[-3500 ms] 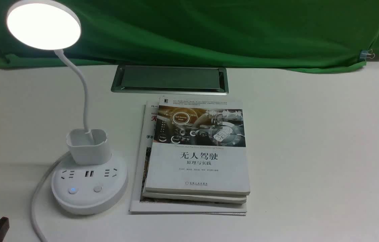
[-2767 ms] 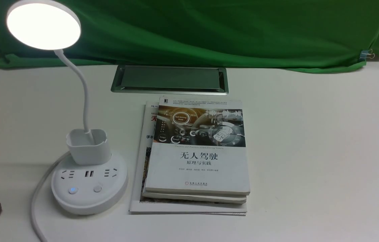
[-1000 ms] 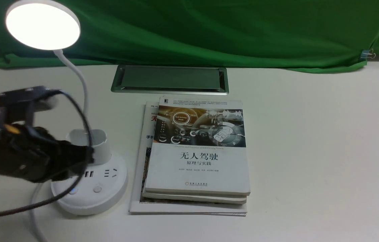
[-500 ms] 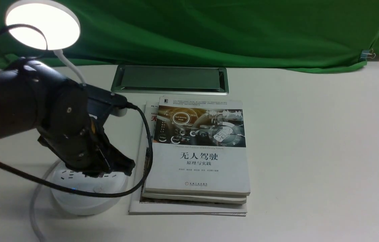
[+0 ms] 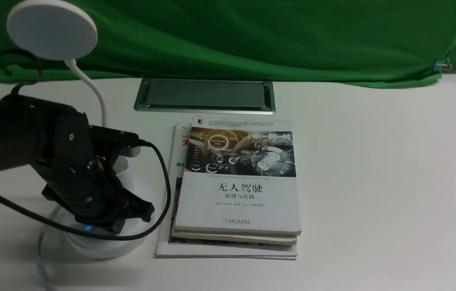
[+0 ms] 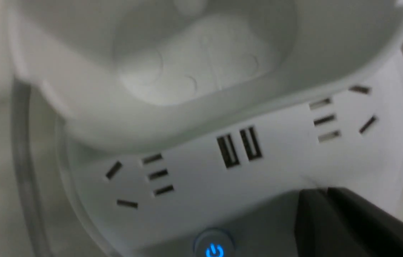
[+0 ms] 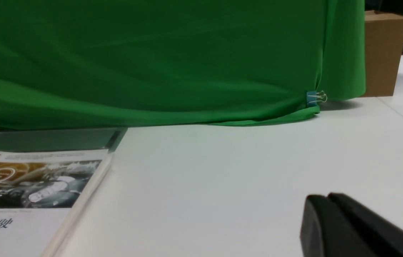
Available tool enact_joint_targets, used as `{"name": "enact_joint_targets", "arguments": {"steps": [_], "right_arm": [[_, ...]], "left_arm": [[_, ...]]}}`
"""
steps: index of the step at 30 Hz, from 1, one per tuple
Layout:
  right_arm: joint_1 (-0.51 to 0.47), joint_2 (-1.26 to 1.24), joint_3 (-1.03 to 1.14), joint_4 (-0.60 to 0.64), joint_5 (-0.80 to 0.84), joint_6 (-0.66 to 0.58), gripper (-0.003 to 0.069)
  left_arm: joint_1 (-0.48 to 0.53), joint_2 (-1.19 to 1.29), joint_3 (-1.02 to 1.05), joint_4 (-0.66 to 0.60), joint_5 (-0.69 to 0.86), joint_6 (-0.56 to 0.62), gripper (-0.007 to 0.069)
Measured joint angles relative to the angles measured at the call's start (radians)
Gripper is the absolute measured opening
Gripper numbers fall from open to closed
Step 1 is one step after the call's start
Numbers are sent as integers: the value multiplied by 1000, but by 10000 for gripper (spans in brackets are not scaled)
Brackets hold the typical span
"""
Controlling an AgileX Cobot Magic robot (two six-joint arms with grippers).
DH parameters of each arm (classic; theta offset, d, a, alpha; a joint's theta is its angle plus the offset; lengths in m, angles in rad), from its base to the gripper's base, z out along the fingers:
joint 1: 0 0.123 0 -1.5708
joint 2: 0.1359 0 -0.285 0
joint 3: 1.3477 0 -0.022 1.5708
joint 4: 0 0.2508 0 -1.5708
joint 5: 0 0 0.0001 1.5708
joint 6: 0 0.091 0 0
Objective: Turn off the desk lamp on the white desktop by hand.
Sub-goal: 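Press the power button on the round power strip under the lamp with the left gripper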
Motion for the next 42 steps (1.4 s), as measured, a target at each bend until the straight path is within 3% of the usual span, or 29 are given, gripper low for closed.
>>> {"name": "enact_joint_targets", "arguments": {"steps": [24,42], "right_arm": [[0,0,0,0,0,0,35],[0,0,0,0,0,0,35]], "left_arm": [[0,-118,1,11,-6,0,6],[0,-40,69,-30,-104,0,4]]}}
